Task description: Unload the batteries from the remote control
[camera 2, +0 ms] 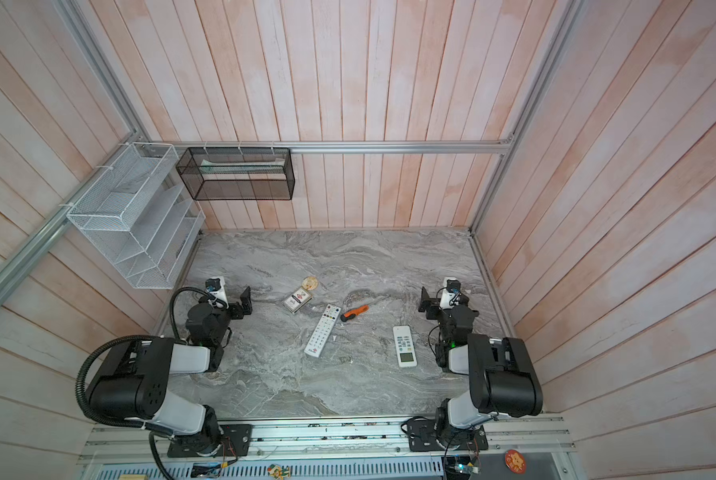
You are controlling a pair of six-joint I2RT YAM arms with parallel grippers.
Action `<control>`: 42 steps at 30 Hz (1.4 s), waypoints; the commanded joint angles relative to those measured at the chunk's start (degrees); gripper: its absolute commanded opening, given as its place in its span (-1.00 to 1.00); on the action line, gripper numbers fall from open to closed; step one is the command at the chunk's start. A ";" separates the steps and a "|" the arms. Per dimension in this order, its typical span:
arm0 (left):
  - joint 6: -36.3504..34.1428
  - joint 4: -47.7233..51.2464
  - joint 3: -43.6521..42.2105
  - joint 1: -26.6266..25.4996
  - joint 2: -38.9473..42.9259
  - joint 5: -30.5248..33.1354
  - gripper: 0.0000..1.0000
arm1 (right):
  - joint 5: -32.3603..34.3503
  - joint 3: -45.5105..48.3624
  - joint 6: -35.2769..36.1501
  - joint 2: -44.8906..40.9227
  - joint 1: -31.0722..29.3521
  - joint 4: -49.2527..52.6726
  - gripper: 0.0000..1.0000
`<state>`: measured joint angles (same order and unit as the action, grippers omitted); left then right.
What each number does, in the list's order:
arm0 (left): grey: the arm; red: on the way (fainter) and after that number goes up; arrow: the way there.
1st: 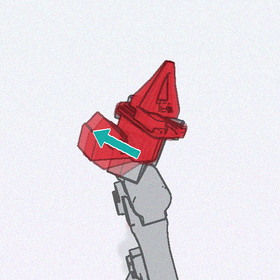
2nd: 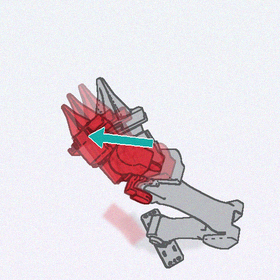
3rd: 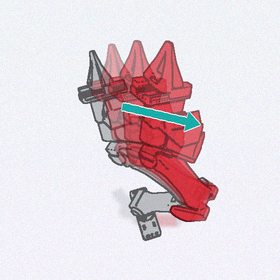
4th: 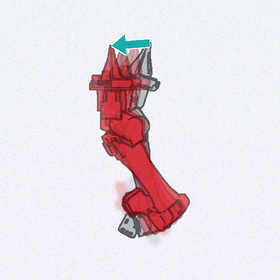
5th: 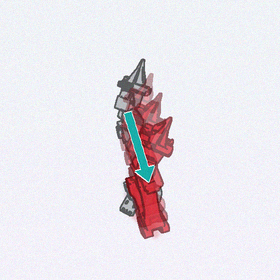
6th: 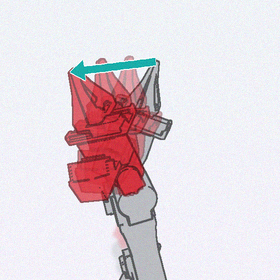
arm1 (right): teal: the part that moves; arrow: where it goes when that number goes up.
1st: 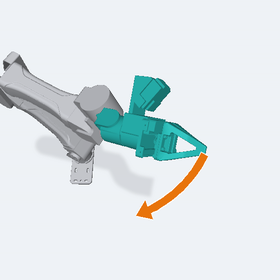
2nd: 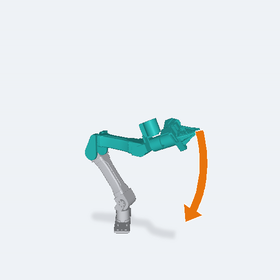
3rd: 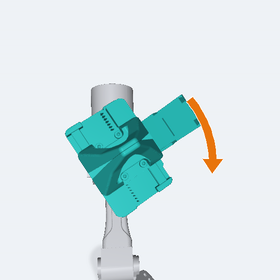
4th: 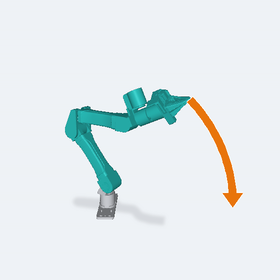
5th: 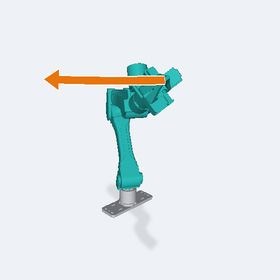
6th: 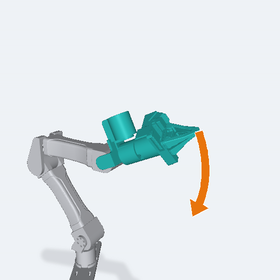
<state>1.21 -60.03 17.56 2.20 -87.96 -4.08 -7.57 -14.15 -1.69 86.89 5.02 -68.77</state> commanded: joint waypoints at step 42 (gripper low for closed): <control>16.64 43.27 17.68 0.09 13.96 9.16 1.00 | 16.97 -17.25 -26.01 -12.82 1.32 44.64 0.96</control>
<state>9.93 -30.02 33.34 2.20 -76.29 1.50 3.88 -27.38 -15.40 75.46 5.30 -40.64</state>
